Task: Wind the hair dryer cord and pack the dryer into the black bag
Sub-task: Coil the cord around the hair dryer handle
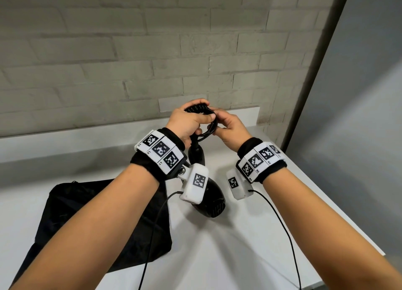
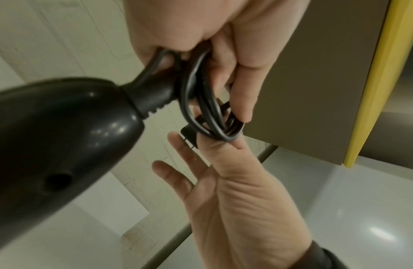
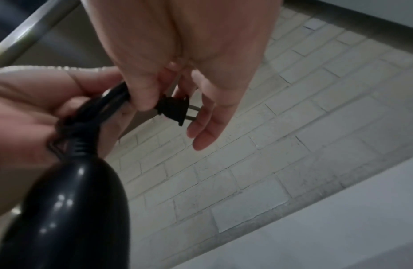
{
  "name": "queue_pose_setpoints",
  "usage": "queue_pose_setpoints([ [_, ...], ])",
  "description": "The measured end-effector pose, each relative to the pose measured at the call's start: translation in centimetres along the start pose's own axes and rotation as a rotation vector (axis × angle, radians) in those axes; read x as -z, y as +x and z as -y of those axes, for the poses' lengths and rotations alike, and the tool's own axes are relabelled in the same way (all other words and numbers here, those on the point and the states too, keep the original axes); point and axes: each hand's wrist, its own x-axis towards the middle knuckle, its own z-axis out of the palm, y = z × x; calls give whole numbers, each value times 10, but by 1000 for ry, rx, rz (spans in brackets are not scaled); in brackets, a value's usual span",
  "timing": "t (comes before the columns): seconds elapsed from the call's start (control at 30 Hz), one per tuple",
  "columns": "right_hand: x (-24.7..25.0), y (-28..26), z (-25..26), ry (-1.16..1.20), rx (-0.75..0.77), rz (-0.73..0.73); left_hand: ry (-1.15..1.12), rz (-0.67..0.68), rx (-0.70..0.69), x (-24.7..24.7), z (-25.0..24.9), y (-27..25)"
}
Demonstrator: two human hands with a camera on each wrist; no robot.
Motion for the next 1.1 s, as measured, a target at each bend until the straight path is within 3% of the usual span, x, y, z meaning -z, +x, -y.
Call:
queue_pose_setpoints([
  [0.13, 6, 2, -2, -124, 26, -69, 6, -14, 10, -2, 1, -3],
  [0.33, 27, 11, 14, -485, 137, -17, -11, -36, 72, -10, 2, -7],
  [0.47, 31, 19, 21, -540, 186, -27, -2, -92, 73, -16, 1, -6],
  [0.63, 33, 24, 21, -537, 156, -83, 25, -149, 124, -18, 0, -3],
  [0.97, 36, 15, 21, -345, 66, -84, 181, 100, 272, -17, -7, -11],
  [1.1, 35, 12, 20, -295, 71, -116, 175, 139, 275, -17, -7, -13],
])
